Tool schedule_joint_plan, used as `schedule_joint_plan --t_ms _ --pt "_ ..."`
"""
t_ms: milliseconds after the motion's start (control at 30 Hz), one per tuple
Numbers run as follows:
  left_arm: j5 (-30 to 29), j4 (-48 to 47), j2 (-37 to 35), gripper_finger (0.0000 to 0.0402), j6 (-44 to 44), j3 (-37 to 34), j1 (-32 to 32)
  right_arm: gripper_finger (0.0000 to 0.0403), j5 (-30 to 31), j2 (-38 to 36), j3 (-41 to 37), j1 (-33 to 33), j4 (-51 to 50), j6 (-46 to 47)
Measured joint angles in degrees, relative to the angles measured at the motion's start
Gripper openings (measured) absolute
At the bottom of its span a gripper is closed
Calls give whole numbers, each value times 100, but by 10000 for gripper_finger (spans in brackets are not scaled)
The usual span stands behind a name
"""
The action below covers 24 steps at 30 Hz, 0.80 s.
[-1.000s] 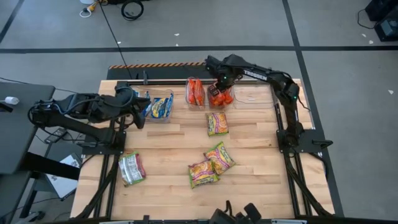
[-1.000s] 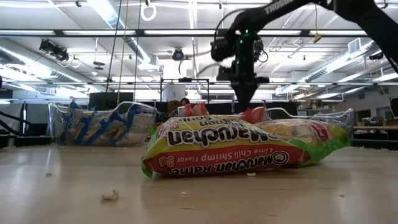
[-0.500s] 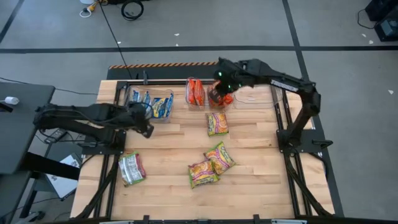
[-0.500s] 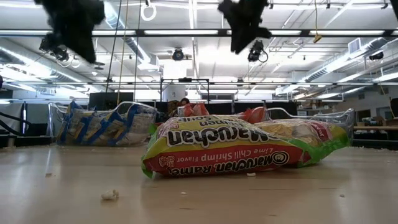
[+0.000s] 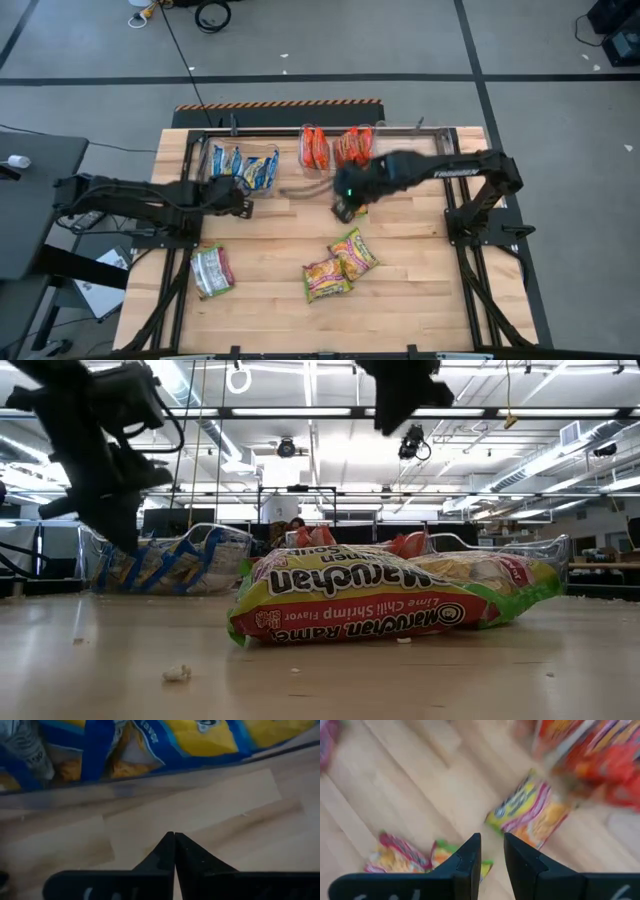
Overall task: Sort Maruchan noodles
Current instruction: Adjust the left transparent bin, then put the green noodle pack into the right transparent bin
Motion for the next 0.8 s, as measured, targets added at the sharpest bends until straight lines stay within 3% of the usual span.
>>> schedule_joint_plan --t_ms 267,567,800 --pt "-276 754 2 19 809 -465 694 90 -601 11 -1618 268 1394 394" --pt "-487 1860 2 20 2118 -491 1884 90 -397 22 -2563 -21 2083 94" --pt "535 2079 -2 20 2142 -489 2083 90 319 85 -3559 -534 3130 -177"
